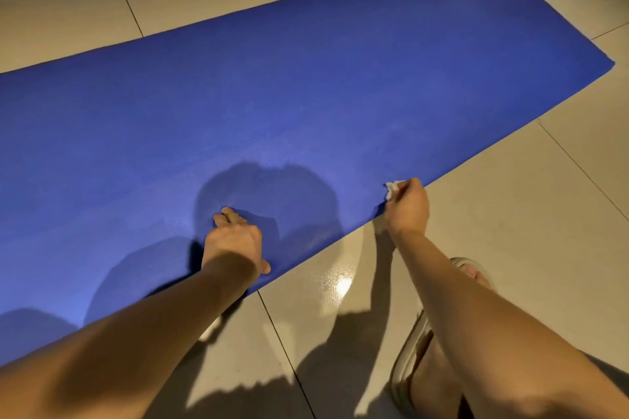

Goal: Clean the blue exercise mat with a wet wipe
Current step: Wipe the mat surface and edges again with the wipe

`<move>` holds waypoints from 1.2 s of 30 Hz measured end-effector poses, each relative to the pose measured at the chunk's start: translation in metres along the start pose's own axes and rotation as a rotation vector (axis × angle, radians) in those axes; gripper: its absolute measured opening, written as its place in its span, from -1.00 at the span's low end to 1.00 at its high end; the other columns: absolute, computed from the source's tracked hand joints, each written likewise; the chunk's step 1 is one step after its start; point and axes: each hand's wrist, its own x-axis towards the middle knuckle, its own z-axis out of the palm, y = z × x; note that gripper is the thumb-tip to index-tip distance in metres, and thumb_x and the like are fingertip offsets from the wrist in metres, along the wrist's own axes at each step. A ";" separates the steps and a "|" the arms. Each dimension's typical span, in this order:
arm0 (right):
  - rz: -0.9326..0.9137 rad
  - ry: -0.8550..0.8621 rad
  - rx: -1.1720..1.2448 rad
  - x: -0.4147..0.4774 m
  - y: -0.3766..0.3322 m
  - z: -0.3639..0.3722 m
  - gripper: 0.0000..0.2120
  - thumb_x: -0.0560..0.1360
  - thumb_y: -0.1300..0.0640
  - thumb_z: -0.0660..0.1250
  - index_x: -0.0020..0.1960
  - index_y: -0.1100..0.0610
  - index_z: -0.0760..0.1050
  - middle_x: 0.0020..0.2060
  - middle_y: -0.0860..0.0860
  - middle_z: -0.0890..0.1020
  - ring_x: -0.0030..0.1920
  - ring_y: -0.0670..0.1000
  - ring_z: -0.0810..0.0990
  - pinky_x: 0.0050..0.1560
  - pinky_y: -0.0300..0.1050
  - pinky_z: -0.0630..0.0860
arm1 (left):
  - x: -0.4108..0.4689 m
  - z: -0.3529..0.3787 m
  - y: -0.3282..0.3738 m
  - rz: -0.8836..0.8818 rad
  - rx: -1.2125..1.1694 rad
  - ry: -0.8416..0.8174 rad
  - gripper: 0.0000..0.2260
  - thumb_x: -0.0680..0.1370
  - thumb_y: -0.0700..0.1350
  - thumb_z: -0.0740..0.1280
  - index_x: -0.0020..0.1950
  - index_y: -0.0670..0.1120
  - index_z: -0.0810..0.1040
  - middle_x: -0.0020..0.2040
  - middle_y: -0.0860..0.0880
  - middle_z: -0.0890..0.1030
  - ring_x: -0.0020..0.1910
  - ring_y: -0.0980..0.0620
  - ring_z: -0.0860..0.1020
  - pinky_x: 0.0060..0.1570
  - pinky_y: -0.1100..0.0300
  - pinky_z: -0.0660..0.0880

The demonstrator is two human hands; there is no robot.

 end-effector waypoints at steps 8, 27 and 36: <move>0.127 -0.030 0.236 -0.085 -0.012 0.030 -0.86 0.61 0.20 0.27 -0.13 0.16 0.41 -0.21 0.01 0.57 -0.16 0.08 0.55 -0.17 -0.13 0.32 | 0.000 -0.001 -0.001 -0.003 0.003 0.010 -0.04 0.49 0.28 0.44 0.61 -0.30 0.12 0.62 -0.34 0.05 0.59 -0.30 0.12 0.35 0.00 0.44; -0.005 -0.007 0.152 -0.126 -0.028 0.048 -0.80 0.52 0.28 0.24 -0.27 0.14 0.38 -0.32 0.06 0.54 -0.30 0.12 0.47 -0.27 -0.01 0.35 | -0.002 0.001 -0.001 0.021 0.049 0.014 -0.05 0.53 0.32 0.36 0.62 -0.29 0.08 0.63 -0.33 0.03 0.59 -0.31 0.11 0.35 0.03 0.42; -0.157 -0.065 0.058 -0.108 -0.015 0.036 -0.87 0.56 0.23 0.27 -0.15 0.12 0.38 -0.21 0.05 0.52 -0.21 0.13 0.48 -0.22 -0.10 0.30 | -0.005 -0.001 -0.007 0.074 0.039 0.026 -0.08 0.56 0.28 0.34 0.62 -0.32 0.06 0.62 -0.37 0.02 0.58 -0.35 0.10 0.36 -0.03 0.42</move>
